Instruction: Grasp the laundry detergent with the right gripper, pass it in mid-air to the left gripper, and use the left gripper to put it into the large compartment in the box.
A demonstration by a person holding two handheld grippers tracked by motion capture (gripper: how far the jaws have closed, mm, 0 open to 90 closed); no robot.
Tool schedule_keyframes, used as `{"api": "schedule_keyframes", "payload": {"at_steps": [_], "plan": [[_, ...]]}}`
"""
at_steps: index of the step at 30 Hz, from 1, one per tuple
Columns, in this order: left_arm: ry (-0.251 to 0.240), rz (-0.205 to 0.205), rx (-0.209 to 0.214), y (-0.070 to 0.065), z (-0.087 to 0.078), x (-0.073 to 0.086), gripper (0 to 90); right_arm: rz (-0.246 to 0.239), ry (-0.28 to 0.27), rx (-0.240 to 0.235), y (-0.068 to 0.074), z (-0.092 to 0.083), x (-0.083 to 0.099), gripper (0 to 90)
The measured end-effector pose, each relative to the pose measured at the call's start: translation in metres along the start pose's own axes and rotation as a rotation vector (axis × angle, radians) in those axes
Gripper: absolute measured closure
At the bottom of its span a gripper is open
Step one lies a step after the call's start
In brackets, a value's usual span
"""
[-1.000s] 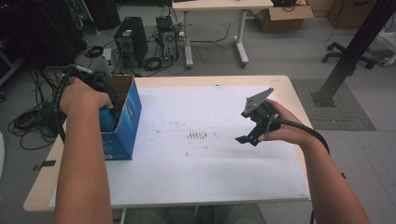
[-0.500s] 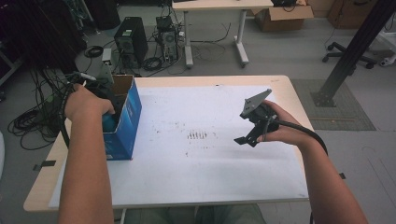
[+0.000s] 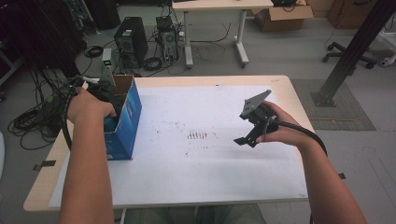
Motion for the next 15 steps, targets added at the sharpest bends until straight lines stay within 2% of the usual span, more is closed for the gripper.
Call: {"api": "schedule_keyframes", "payload": {"at_steps": [15], "plan": [[-0.019,-0.004,-0.001,-0.0001,0.0012,0.0002,38.5,-0.003,0.002,-0.005,0.0025,-0.0030,0.0014,2.6]]}}
Point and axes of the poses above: each handheld gripper's, and its own axes: z roughly forward along the jaws, x roughly out of its underside, y roughly to its left, the point moved 8 cm from there along z, roughly forward along the jaws, and after that the axes turned 2 degrees about x, right-handed, at the moved point
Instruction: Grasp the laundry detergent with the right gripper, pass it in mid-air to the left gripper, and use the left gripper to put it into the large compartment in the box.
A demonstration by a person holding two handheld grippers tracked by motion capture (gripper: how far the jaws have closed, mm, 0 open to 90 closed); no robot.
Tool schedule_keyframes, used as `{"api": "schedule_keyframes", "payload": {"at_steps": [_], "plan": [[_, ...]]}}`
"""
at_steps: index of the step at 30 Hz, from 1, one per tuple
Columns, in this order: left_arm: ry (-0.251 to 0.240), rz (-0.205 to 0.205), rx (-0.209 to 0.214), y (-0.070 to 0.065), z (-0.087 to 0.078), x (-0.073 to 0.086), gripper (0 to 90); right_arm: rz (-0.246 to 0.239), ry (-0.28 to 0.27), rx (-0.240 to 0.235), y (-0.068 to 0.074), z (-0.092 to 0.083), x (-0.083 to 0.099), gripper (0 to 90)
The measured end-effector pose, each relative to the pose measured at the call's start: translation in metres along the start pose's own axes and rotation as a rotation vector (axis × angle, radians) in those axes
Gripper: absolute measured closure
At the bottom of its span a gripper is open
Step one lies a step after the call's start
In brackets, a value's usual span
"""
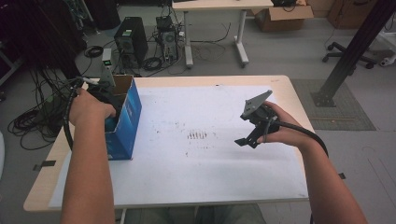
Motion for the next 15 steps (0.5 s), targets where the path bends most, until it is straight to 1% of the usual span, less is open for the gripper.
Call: {"api": "schedule_keyframes", "payload": {"at_steps": [11,15], "plan": [[-0.013,0.004,0.002,-0.0001,0.0000,0.0006,38.3,-0.006,0.003,0.001,0.0014,-0.0036,0.0005,2.6],[-0.026,0.007,0.002,0.0003,0.0000,0.0004,38.0,-0.011,0.000,0.001,0.0017,-0.0050,-0.0006,2.5]]}}
Point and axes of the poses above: each handheld gripper's, and its own axes: z roughly forward along the jaws, x roughly out of its underside, y roughly to its left, the point moved 8 cm from there along z, roughly forward along the jaws, and after that the axes turned 2 degrees about x, right-handed, at the moved point
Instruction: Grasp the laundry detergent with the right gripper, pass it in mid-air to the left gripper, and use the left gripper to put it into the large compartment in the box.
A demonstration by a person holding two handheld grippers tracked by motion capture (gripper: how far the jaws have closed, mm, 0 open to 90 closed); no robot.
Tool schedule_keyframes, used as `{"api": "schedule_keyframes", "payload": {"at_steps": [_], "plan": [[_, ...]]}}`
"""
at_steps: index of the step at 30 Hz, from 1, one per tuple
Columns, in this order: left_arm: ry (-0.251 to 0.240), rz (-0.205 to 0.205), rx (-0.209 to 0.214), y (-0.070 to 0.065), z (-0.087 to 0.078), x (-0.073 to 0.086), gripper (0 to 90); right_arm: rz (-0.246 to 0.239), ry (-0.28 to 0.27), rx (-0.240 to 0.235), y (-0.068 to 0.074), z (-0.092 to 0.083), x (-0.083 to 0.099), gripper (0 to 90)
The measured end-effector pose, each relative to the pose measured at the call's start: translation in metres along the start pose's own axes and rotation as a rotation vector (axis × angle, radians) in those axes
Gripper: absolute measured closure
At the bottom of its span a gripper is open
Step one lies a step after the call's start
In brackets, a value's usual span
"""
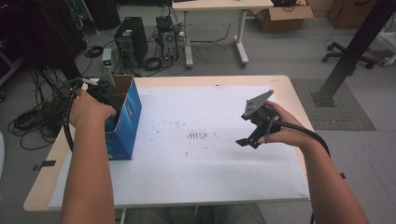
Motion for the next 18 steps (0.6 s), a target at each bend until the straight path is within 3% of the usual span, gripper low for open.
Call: {"api": "schedule_keyframes", "payload": {"at_steps": [7,18], "plan": [[0.004,0.004,-0.004,0.0003,-0.0007,0.0012,30.8,0.001,0.001,0.000,0.0011,0.0003,-0.0003,2.6],[-0.004,-0.001,-0.001,-0.0018,-0.0086,0.0042,31.4,-0.007,-0.001,-0.005,0.0034,0.0010,-0.0013,2.6]]}}
Point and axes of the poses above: each handheld gripper's, and its own axes: z roughly forward along the jaws, x roughly out of its underside, y roughly to its left, the point moved 8 cm from there along z, roughly forward along the jaws, and after that the axes turned 2 degrees about x, right-handed, at the moved point
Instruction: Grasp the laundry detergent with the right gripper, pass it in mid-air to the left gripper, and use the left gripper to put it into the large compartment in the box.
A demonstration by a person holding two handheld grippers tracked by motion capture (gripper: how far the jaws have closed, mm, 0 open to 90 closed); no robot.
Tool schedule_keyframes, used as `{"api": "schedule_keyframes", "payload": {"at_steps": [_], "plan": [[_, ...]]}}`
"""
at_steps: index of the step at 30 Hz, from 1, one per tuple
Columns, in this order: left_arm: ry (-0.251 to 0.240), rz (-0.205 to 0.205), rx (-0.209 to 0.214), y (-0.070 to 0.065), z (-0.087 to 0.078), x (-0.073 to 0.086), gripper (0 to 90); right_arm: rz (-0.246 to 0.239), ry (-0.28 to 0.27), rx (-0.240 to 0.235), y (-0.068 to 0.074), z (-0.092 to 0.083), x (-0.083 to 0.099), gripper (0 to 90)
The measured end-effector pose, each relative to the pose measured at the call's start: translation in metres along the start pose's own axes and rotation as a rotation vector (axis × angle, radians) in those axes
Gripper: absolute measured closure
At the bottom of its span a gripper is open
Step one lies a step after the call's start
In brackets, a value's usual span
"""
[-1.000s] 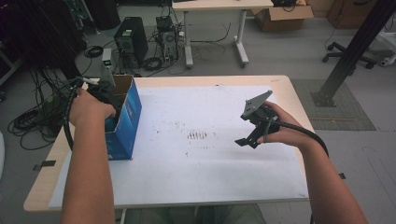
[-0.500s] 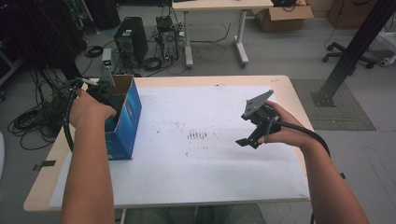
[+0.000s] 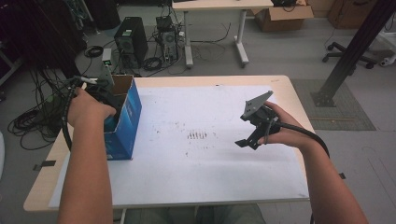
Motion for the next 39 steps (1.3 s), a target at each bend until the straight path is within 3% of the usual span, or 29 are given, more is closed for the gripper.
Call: {"api": "schedule_keyframes", "payload": {"at_steps": [16,22,24,39], "plan": [[-0.033,0.011,-0.051,-0.003,-0.031,0.010,23.1,-0.021,-0.007,0.004,0.006,-0.001,-0.006,2.6],[-0.039,0.015,-0.040,-0.006,-0.039,0.014,18.9,-0.023,-0.013,0.006,0.006,-0.005,-0.007,2.6],[-0.034,0.006,-0.025,-0.009,-0.042,0.016,11.6,-0.025,-0.016,0.007,0.006,-0.007,-0.008,2.6],[-0.084,0.094,-0.047,-0.030,-0.080,0.026,7.5,-0.041,-0.028,0.018,0.008,-0.024,-0.015,2.7]]}}
Point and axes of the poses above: each handheld gripper's, and its own axes: z roughly forward along the jaws, x roughly out of its underside, y roughly to its left, the point moved 8 cm from there along z, roughly forward along the jaws, and after that the axes turned 2 degrees about x, right-handed, at the moved point
